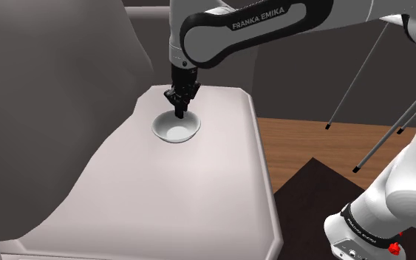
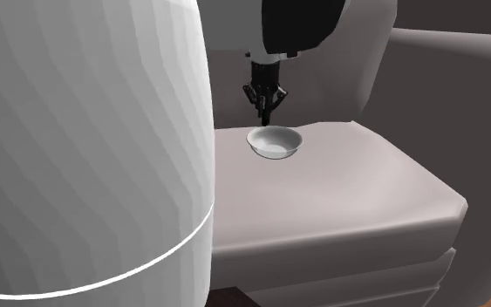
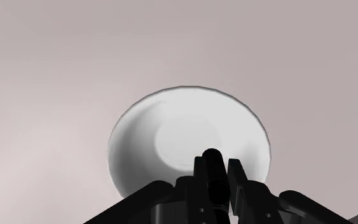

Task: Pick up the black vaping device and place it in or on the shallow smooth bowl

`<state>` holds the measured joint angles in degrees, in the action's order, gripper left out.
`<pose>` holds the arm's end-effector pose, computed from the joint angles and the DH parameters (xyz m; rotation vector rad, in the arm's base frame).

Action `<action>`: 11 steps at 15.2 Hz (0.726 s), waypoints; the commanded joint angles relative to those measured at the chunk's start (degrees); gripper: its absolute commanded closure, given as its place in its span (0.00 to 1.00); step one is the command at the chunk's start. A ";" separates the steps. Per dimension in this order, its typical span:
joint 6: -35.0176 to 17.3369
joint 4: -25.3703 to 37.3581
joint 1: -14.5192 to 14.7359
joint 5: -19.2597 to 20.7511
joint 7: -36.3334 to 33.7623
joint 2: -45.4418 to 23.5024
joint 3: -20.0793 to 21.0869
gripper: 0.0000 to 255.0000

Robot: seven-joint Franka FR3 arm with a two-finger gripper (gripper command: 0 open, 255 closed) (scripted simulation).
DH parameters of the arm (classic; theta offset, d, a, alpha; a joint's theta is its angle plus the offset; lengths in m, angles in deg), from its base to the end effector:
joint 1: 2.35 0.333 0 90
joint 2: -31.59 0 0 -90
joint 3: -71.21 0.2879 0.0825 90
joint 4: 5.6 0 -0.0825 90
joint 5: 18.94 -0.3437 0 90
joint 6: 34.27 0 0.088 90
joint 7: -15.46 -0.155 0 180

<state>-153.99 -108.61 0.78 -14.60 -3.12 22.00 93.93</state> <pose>0.5320 0.2412 0.4114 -3.0783 -0.2321 -0.1999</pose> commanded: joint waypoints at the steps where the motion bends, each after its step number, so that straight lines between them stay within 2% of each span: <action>1: 1.58 5.48 -0.05 1.48 0.53 -4.23 -0.60 1.00; 3: 3.18 10.86 0.11 2.69 1.11 -8.22 -1.20 1.00; 11: -2.41 6.57 0.19 3.46 0.59 -9.63 -1.59 1.00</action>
<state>-155.69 -101.52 1.04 -11.22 -2.58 12.55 92.41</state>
